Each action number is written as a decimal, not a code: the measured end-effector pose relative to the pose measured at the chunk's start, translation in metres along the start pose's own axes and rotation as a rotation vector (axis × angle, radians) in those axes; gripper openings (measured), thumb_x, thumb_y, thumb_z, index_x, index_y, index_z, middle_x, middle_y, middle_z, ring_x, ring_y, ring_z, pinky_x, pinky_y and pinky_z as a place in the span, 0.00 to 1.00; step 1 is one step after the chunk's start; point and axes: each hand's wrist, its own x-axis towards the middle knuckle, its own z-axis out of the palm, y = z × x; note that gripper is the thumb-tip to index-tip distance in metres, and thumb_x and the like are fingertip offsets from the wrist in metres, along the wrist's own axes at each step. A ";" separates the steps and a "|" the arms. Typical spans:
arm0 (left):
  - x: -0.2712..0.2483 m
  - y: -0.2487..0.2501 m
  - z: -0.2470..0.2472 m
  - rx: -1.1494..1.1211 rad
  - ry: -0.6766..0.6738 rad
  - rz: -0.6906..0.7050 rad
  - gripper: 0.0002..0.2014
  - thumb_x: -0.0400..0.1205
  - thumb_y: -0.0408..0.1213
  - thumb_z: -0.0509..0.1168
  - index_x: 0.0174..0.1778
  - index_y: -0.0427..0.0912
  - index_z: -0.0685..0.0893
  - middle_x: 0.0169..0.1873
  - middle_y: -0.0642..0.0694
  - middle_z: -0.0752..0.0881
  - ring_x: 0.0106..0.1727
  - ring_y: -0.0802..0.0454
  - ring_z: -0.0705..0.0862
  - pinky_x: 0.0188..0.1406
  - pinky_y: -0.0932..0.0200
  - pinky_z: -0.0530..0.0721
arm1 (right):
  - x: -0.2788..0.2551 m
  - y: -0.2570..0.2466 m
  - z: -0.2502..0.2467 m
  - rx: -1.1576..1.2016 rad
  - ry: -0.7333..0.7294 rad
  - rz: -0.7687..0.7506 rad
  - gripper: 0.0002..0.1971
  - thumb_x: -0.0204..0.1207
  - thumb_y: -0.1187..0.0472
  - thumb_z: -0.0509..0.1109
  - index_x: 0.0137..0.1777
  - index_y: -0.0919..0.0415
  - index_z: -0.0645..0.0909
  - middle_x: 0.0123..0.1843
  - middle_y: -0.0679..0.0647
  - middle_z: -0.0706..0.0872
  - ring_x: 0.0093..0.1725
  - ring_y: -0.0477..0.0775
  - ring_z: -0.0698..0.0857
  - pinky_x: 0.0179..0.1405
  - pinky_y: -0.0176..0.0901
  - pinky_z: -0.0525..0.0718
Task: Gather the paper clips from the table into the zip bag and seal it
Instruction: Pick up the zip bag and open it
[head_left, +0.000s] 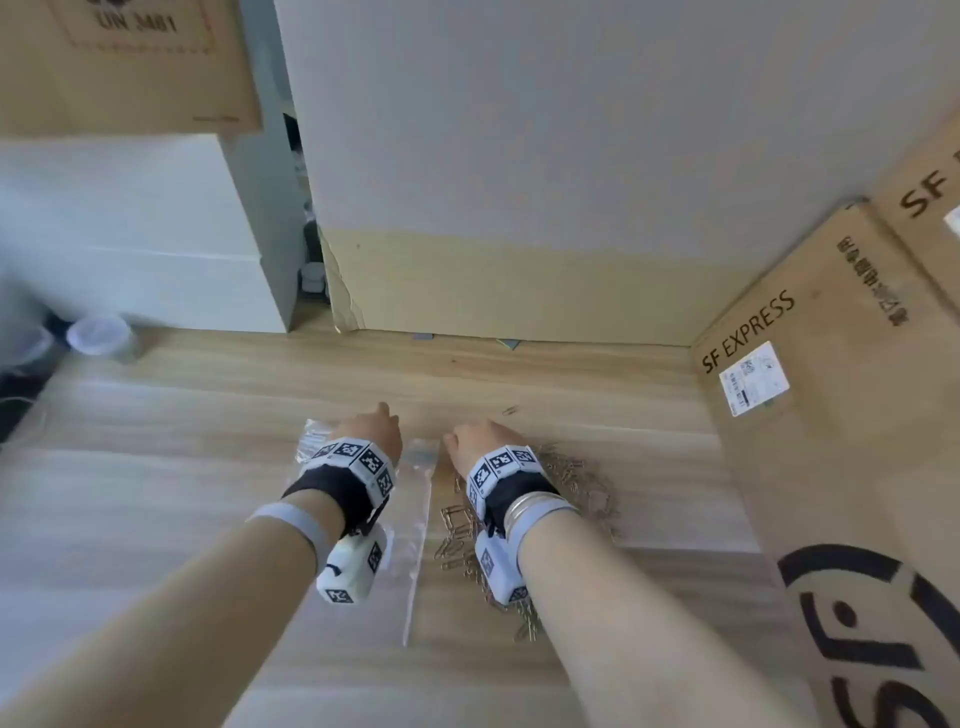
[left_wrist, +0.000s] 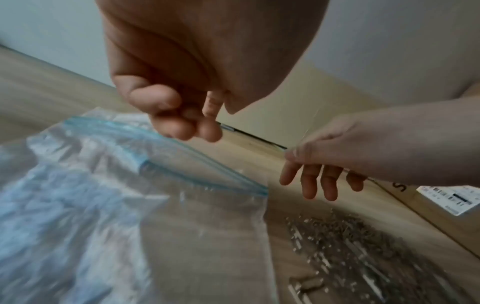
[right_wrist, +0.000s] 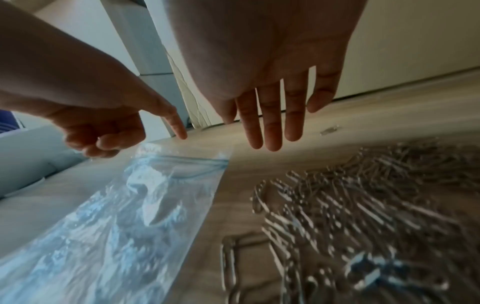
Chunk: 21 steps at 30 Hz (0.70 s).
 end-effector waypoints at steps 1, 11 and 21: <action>0.002 -0.002 0.003 -0.036 -0.017 -0.027 0.16 0.82 0.27 0.48 0.66 0.35 0.67 0.62 0.38 0.76 0.56 0.38 0.81 0.51 0.49 0.79 | 0.002 0.000 0.003 -0.003 -0.011 0.006 0.22 0.83 0.54 0.48 0.46 0.65 0.81 0.38 0.60 0.81 0.37 0.60 0.78 0.36 0.44 0.73; 0.011 -0.015 0.003 -0.078 -0.165 0.190 0.12 0.84 0.38 0.54 0.58 0.37 0.75 0.52 0.39 0.83 0.43 0.45 0.79 0.45 0.57 0.77 | 0.016 0.008 0.012 0.204 -0.014 0.068 0.20 0.82 0.52 0.51 0.36 0.62 0.76 0.33 0.59 0.77 0.32 0.57 0.75 0.33 0.42 0.72; -0.003 -0.010 -0.008 -0.094 -0.059 0.633 0.14 0.74 0.46 0.70 0.50 0.44 0.80 0.40 0.52 0.73 0.41 0.52 0.74 0.40 0.63 0.71 | 0.006 0.017 0.010 0.483 -0.106 0.150 0.06 0.74 0.58 0.69 0.47 0.59 0.84 0.44 0.56 0.89 0.41 0.57 0.85 0.47 0.49 0.86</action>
